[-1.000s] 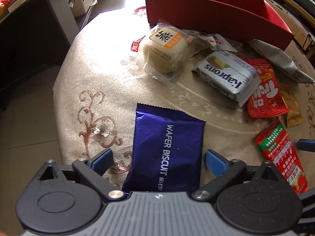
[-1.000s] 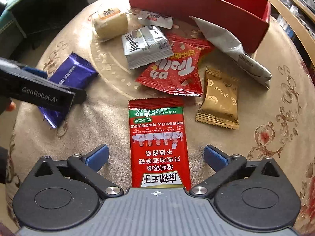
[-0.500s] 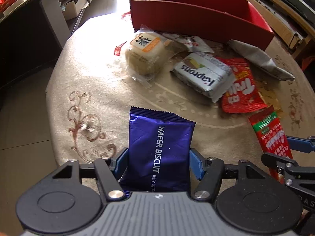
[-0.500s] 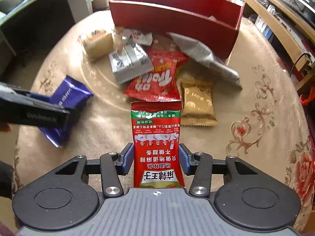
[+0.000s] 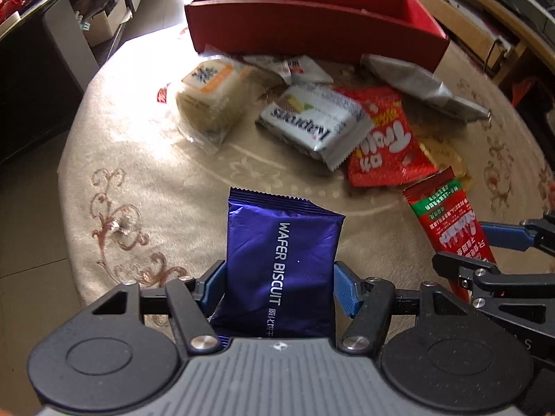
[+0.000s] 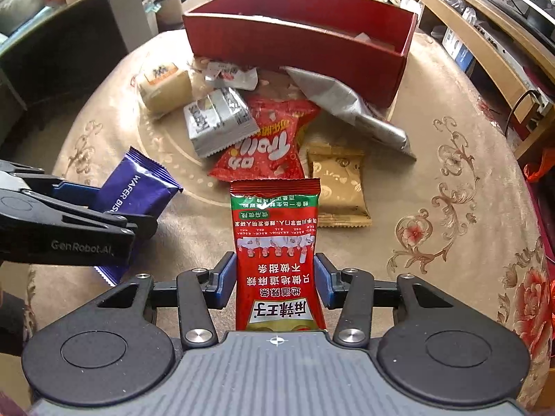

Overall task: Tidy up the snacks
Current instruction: 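Lift both packets and carry them toward the red box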

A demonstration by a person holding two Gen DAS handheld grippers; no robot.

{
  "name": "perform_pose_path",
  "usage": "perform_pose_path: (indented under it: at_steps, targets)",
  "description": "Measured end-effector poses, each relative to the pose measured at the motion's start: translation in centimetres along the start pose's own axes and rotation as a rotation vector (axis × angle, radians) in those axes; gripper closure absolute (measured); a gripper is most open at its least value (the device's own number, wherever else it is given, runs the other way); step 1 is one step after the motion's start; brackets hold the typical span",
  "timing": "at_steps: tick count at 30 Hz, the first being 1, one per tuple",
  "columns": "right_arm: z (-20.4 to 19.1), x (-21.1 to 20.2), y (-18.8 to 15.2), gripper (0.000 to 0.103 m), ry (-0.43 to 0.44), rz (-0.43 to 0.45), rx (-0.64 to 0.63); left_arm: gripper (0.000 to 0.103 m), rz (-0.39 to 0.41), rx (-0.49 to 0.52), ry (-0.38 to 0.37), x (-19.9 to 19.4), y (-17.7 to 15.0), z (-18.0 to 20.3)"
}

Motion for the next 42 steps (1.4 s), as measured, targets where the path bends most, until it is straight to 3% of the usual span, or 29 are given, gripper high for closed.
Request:
perform_pose_path:
  at_steps: [3, 7, 10, 12, 15, 17, 19, 20, 21, 27, 42]
  targets:
    - [-0.1, 0.9, -0.3, 0.046, -0.01, -0.03, -0.01, 0.041, 0.006, 0.03, 0.015, 0.4, -0.2, 0.4]
    - [-0.2, 1.5, -0.3, 0.034, -0.015, -0.035, -0.024, 0.035, 0.015, 0.032, 0.012, 0.8, -0.3, 0.3]
    - [-0.2, 1.7, -0.4, 0.031, -0.022, -0.039, -0.032, 0.024, 0.028, 0.043, 0.027, 1.0, -0.4, 0.3]
    - [-0.1, 1.7, -0.5, 0.032, -0.027, -0.038, -0.03, 0.009, 0.028, 0.036, 0.044, 1.3, -0.5, -0.1]
    - [0.0, 1.7, -0.5, 0.036, -0.036, -0.037, -0.026, 0.008, 0.008, 0.006, 0.026, 1.7, -0.4, -0.9]
    - [-0.1, 1.5, -0.5, 0.042, -0.04, -0.037, -0.027, 0.012, 0.012, 0.002, 0.035, 1.5, -0.6, -0.7]
    - [-0.2, 1.1, -0.5, 0.047, -0.045, -0.031, -0.026, 0.024, 0.015, 0.012, 0.034, 1.1, -0.7, -0.3]
    - [-0.2, 0.9, -0.5, 0.047, -0.048, -0.025, -0.027, 0.04, 0.019, 0.018, 0.024, 0.8, -0.8, -0.1]
    - [-0.2, 0.7, -0.5, 0.048, -0.049, -0.018, -0.025, 0.043, 0.019, 0.017, 0.017, 0.5, -0.7, 0.0]
    - [0.1, -0.9, -0.2, 0.048, -0.028, 0.027, 0.017, 0.044, 0.013, -0.02, -0.003, 0.1, -0.8, 0.0]
    - [1.2, -3.0, 1.3, 0.049, -0.003, 0.112, 0.07, 0.044, 0.108, -0.062, -0.072, -3.1, 1.2, 0.2]
Point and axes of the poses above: each gripper's, at about its wrist camera, not at the fingertips, and x roughly the way its jaws point, z to its right, y to its top, the point moved 1 cm from there along x, roughly the way its jaws point, and after that the axes turned 1 degree about -y, right-handed, at the moved point
